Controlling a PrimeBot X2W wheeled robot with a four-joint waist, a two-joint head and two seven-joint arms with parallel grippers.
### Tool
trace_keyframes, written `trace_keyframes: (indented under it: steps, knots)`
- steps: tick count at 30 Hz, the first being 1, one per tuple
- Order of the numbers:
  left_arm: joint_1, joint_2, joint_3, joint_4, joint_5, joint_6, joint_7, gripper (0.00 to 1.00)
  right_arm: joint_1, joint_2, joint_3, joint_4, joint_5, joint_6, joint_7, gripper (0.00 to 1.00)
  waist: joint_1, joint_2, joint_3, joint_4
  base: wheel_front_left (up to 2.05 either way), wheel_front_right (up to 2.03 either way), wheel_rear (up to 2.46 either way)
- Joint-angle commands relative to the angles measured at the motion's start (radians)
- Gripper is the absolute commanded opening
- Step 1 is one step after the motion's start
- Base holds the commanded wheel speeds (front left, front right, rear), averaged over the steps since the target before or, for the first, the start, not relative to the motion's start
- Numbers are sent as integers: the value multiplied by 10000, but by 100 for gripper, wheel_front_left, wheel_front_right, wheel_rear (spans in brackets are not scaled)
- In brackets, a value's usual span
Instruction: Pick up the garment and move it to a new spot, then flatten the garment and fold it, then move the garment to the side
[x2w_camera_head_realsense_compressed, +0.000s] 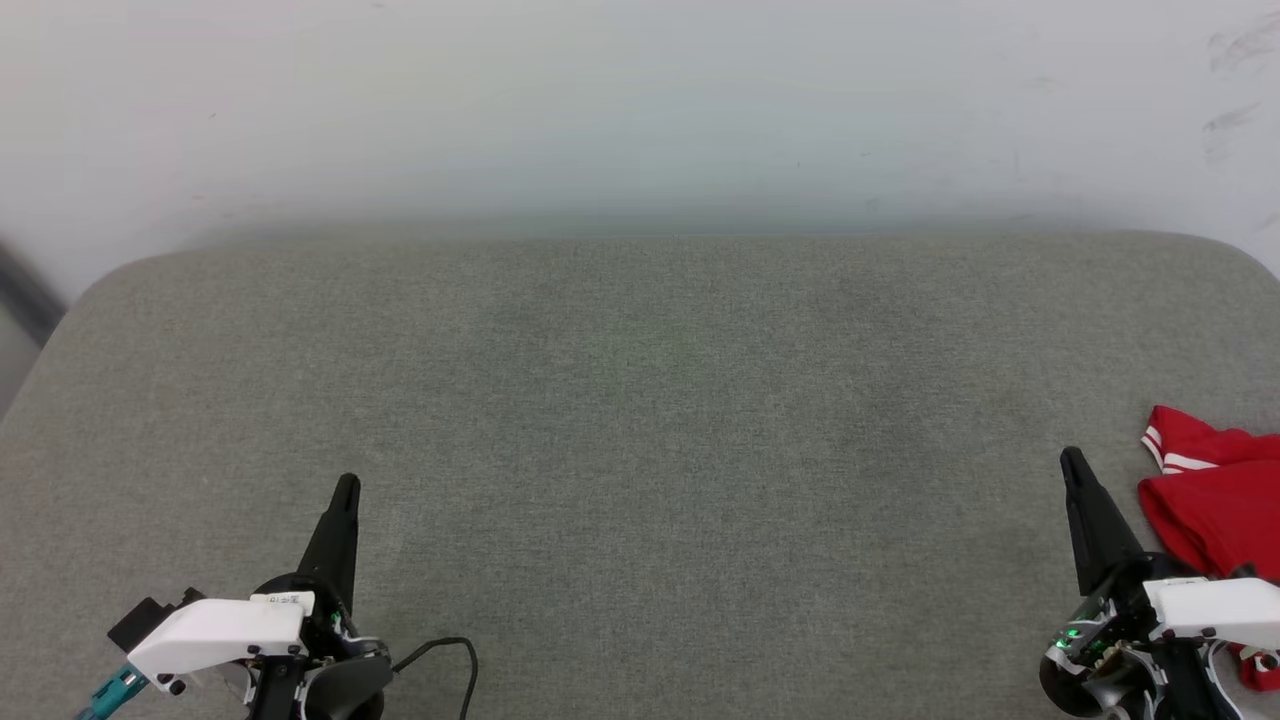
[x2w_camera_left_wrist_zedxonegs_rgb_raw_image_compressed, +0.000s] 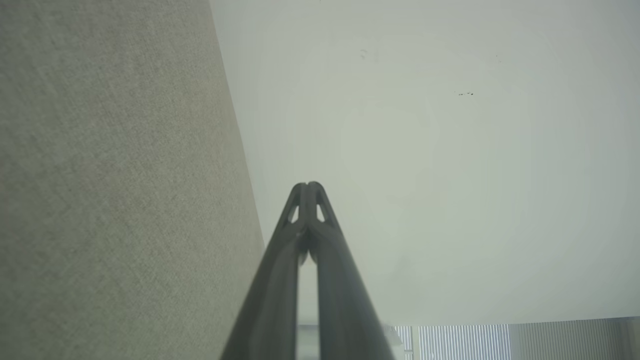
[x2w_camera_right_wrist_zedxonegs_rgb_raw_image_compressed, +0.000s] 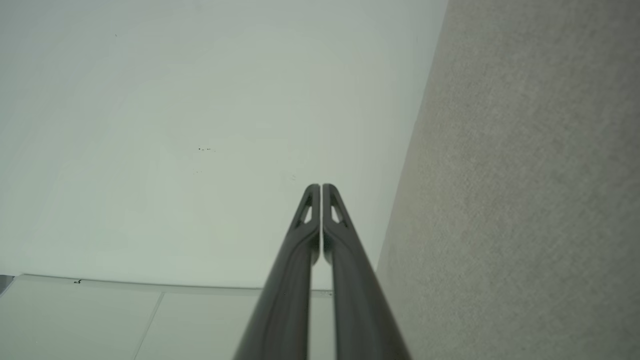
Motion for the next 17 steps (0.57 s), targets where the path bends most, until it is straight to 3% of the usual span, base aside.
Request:
trace_keyframes:
  steps: [1,17]
  knots:
    - [-91,-30,67,13,-137,-68,71,0,-140,3,-14,33,172,-5,60,0,0,0,3,4,0,0,0]
    - [-103,-51,105,18,-227,-86,112,0,-151,21,-39,54,274,-7,78,0,0,0,9,14,0,0,0]
